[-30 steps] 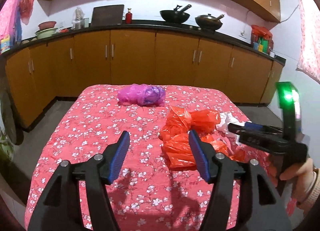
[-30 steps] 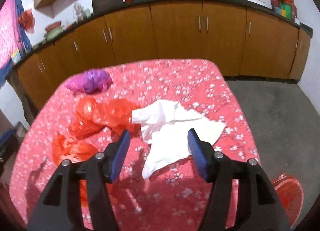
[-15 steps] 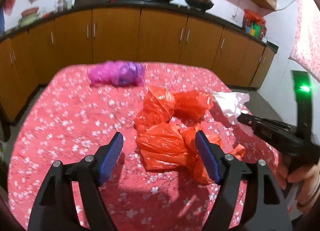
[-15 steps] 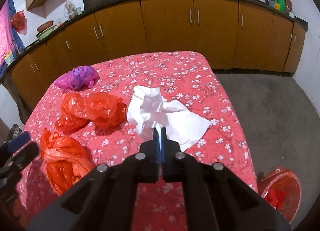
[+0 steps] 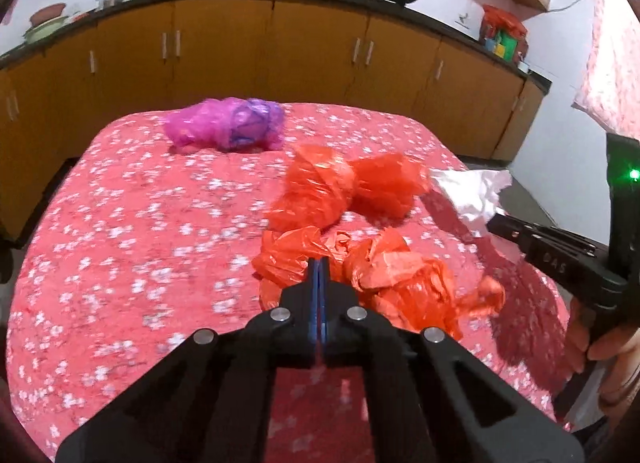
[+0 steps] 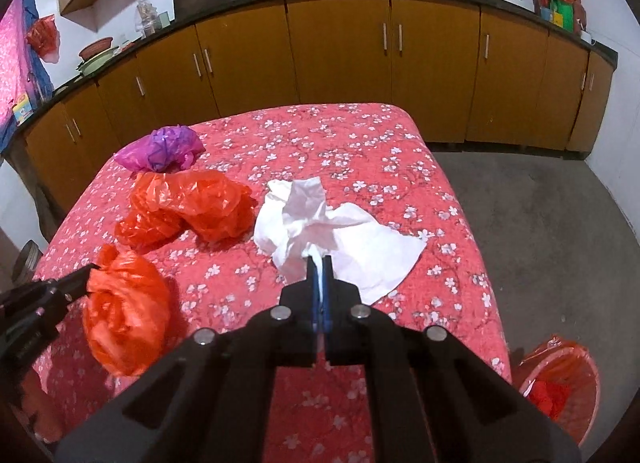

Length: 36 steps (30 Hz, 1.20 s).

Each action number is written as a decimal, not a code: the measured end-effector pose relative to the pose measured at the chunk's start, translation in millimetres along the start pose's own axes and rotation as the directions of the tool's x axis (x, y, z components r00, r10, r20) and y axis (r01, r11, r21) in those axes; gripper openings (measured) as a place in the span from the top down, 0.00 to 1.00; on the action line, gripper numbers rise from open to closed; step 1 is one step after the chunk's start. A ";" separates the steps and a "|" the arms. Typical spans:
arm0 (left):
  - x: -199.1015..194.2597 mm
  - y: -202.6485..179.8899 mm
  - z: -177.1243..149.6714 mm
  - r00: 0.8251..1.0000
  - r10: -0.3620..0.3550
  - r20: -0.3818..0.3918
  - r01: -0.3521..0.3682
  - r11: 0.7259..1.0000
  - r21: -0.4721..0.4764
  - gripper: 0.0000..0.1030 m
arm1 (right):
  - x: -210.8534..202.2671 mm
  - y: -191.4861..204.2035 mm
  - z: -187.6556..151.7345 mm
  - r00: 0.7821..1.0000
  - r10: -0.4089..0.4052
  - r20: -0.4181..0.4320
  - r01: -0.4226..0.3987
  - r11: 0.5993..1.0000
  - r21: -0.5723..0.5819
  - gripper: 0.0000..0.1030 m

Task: Collect trash
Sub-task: 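Grasp white tissue with the right tool while the left grasps the orange bag, then carry the tissue and orange bag to the red basket and open both tools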

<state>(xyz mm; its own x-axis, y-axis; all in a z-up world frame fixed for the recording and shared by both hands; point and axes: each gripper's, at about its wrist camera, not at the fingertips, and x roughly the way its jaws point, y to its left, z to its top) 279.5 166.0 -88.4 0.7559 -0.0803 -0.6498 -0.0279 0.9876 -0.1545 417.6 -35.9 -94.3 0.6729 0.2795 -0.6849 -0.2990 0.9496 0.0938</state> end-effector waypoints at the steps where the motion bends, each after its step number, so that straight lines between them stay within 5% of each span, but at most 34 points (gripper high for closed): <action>1: -1.6 5.8 0.0 1.000 0.009 0.000 -0.009 1.000 -0.006 1.00 | -0.9 0.3 -0.2 1.000 0.000 0.003 0.000 1.000 -0.003 0.96; 13: -39.7 45.6 16.5 0.993 0.067 0.094 -0.060 0.995 -0.079 1.00 | -13.4 2.4 0.4 0.999 0.003 0.033 -0.003 1.000 -0.012 0.96; 36: -77.6 3.9 40.0 0.973 0.039 0.229 -0.039 0.999 -0.004 1.00 | -73.8 -1.9 1.5 0.988 0.067 0.136 -0.066 0.998 -0.011 0.96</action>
<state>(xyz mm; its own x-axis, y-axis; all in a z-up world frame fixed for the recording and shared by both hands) 246.9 181.5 -8.8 0.8837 -0.0092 -0.4680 -0.0598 0.9894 -0.1323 369.5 -58.1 -42.8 0.7370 0.3594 -0.5725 -0.3504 0.9274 0.1310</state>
